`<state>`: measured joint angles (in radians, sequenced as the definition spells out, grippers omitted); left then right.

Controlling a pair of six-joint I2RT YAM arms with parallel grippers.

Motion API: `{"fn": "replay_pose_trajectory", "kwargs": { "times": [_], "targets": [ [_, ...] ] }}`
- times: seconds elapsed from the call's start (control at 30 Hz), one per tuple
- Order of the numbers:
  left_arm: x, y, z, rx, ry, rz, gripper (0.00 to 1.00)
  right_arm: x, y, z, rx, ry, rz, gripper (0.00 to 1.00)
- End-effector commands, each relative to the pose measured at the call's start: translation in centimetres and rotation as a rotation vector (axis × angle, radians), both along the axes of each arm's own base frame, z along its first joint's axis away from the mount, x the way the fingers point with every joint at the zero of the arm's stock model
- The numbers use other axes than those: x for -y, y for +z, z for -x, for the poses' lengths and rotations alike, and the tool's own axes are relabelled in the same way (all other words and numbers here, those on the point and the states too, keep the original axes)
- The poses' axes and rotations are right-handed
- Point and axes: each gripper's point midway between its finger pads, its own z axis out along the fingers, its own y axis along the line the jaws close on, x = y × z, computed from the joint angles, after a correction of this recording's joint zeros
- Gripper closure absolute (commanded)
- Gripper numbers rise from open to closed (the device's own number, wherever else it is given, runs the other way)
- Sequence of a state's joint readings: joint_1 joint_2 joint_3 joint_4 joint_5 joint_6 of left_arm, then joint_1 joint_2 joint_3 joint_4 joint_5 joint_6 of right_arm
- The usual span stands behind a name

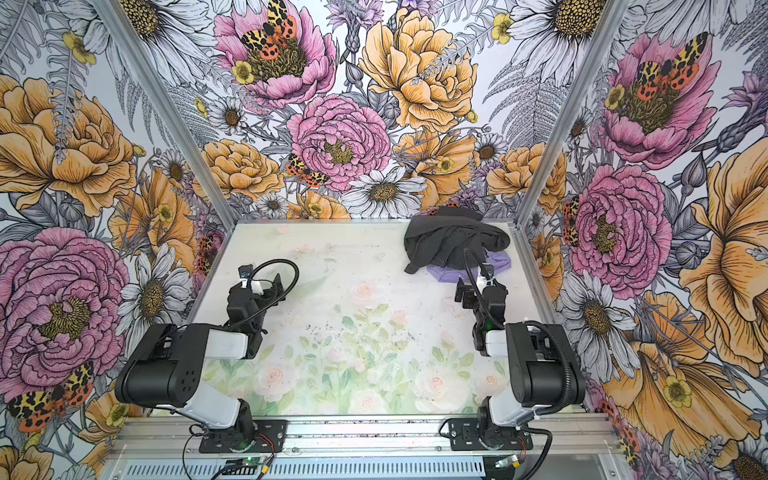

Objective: Pick out a specific cloth from the pile

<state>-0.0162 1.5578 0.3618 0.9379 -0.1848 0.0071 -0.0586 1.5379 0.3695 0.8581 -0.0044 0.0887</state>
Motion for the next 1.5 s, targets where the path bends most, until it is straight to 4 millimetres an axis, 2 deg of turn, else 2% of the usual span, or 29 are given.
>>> {"fn": "replay_pose_trajectory", "kwargs": {
  "times": [0.0, 1.0, 1.1, 1.23, 1.33, 1.4, 1.47],
  "targets": [
    [0.3, 0.9, -0.4, 0.026, -0.02, 0.0, 0.01, 0.0, 1.3, -0.6, 0.044, -0.004, -0.005, 0.0],
    [0.1, 1.0, -0.3, 0.031, -0.012, 0.004, 0.01, 0.3, 1.4, -0.4, 0.053, -0.022, -0.009, 0.0],
    [0.1, 1.5, 0.2, 0.064, -0.005, -0.001, 0.01, 0.7, 2.5, 0.2, 0.084, -0.049, -0.007, 0.01],
    [-0.5, 3.9, 2.4, 0.136, 0.058, -0.021, 0.01, 1.3, 4.5, 1.8, 0.086, -0.093, -0.023, 0.01],
    [-0.6, 5.2, 3.7, 0.128, 0.089, -0.01, 0.01, 0.6, 6.5, 2.8, 0.082, -0.075, -0.052, 0.0],
    [0.1, 6.2, 4.6, 0.111, 0.088, -0.002, 0.01, 0.5, 7.9, 3.6, 0.093, -0.086, -0.085, 0.0],
    [1.7, 7.6, 5.5, 0.115, 0.052, 0.008, 0.01, 0.7, 9.1, 4.5, 0.072, -0.119, -0.136, 0.01]
  ]
}}
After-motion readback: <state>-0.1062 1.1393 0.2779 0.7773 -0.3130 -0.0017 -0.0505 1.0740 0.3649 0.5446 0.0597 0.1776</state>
